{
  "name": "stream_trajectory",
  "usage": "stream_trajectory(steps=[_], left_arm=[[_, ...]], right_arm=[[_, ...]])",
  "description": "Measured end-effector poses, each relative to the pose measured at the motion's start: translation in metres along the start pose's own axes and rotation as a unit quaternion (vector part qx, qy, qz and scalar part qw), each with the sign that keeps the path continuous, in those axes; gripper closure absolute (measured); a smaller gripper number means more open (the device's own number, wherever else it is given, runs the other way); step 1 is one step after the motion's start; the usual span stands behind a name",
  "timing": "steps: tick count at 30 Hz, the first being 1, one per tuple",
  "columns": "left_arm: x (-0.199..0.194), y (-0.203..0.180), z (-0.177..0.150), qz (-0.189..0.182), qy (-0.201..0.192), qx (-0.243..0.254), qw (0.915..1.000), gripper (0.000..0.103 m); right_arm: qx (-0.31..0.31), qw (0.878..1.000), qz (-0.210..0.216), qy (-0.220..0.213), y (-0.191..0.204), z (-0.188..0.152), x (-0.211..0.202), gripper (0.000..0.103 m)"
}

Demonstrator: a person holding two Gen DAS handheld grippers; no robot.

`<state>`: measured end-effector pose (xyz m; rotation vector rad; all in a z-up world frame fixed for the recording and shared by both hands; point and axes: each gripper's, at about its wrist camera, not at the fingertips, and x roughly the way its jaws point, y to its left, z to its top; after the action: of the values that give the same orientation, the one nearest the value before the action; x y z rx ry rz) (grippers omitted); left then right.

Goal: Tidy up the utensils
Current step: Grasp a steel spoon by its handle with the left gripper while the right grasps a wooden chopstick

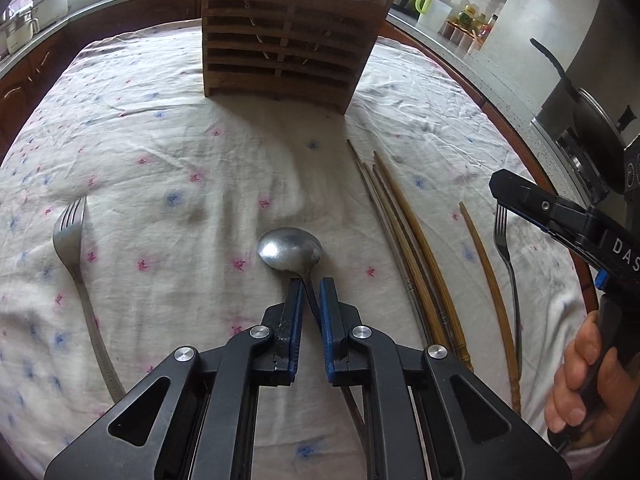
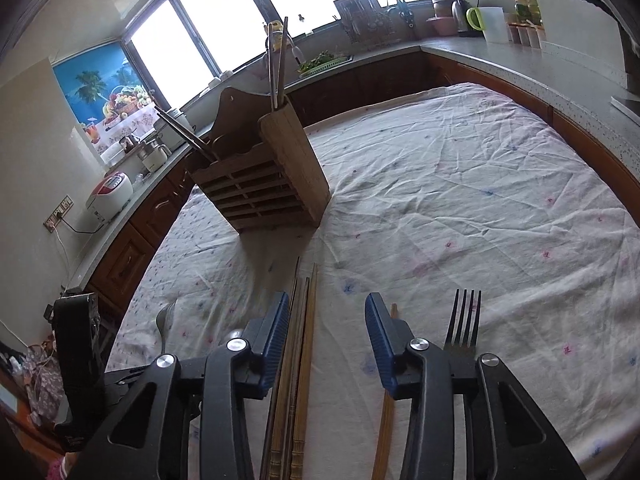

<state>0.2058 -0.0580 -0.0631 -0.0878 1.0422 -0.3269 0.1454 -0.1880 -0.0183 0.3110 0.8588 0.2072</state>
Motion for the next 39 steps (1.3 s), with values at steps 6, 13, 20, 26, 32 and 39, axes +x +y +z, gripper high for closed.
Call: stream_trajectory(steps=[6,13,20,26,32,39], left_arm=[[-0.004,0.034,0.009,0.006,0.001,-0.02,0.9998,0.095],[-0.004,0.052,0.013,-0.005,0.001,-0.034,0.9994,0.095],[0.0,0.049,0.018,-0.006,-0.003,-0.033,0.9994,0.095],[0.001,0.045,0.02,0.0,-0.009,-0.026,0.9996,0.096],[-0.013,0.05,0.018,-0.012,-0.021,-0.044,0.9987,0.099],[-0.058,0.053,0.018,-0.035,-0.066,-0.059,0.9955,0.1]], right_arm=[[-0.038,0.998,-0.009,0.052,0.016,0.005,0.05,0.08],[-0.068,0.993,-0.042,0.085,0.019,0.009,0.08,0.092],[-0.104,0.988,-0.069,0.094,0.031,0.019,0.094,0.092],[-0.117,0.986,-0.076,0.089,0.034,0.019,0.096,0.096],[-0.075,0.994,-0.037,0.066,0.028,0.021,0.068,0.098],[-0.053,0.999,-0.001,0.005,0.035,0.032,0.007,0.098]])
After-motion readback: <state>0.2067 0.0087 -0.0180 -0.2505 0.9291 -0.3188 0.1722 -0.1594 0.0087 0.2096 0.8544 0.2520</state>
